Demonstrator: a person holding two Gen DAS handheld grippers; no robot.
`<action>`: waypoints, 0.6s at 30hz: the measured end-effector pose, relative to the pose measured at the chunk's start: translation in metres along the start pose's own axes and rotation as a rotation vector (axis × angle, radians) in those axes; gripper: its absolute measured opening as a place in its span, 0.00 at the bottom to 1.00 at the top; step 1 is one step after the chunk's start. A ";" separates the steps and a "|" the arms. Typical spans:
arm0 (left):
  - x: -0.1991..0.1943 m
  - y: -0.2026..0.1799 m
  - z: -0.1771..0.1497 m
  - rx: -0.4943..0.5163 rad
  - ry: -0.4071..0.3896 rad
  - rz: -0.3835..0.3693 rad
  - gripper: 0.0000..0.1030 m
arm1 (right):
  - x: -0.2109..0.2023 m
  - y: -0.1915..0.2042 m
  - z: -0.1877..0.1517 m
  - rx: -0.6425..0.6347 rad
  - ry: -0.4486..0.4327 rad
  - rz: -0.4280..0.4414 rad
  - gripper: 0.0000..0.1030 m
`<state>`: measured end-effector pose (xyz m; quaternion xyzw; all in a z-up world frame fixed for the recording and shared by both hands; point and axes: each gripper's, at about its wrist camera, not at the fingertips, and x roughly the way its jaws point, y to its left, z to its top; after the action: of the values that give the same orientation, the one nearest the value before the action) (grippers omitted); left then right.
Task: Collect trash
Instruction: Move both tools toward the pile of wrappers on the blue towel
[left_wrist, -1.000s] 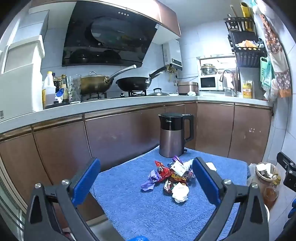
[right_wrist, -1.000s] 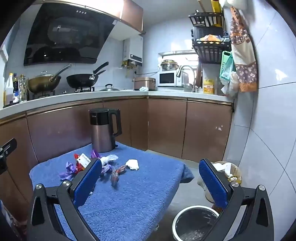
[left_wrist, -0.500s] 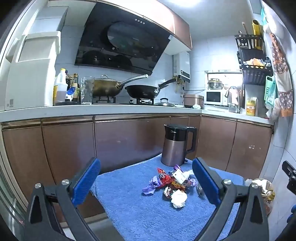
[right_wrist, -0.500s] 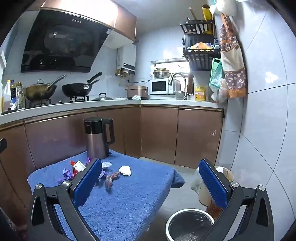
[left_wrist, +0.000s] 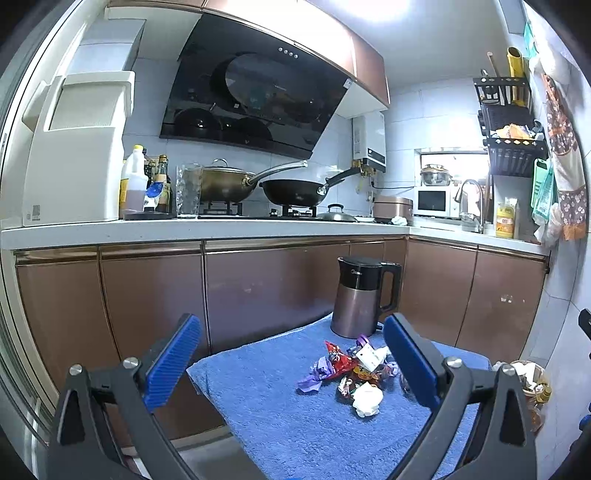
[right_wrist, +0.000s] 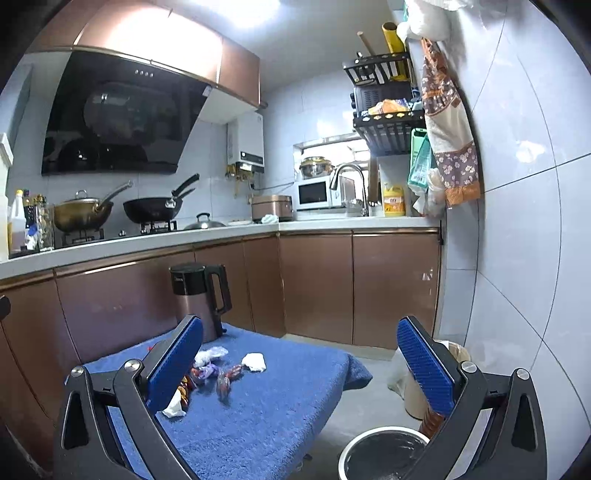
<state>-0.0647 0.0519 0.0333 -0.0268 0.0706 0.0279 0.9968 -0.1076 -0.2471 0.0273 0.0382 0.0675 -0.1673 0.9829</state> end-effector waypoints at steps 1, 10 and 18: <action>-0.001 -0.001 0.000 0.000 -0.005 -0.005 0.97 | -0.002 -0.001 0.001 0.004 -0.007 0.006 1.00; -0.009 -0.004 0.001 0.016 -0.030 -0.004 0.98 | -0.005 -0.003 0.002 0.010 -0.021 0.016 1.00; -0.005 -0.007 0.003 0.019 -0.016 -0.003 0.99 | -0.002 -0.002 -0.001 0.009 -0.014 0.008 1.00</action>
<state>-0.0688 0.0444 0.0374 -0.0173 0.0627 0.0259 0.9975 -0.1102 -0.2484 0.0267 0.0419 0.0598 -0.1640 0.9838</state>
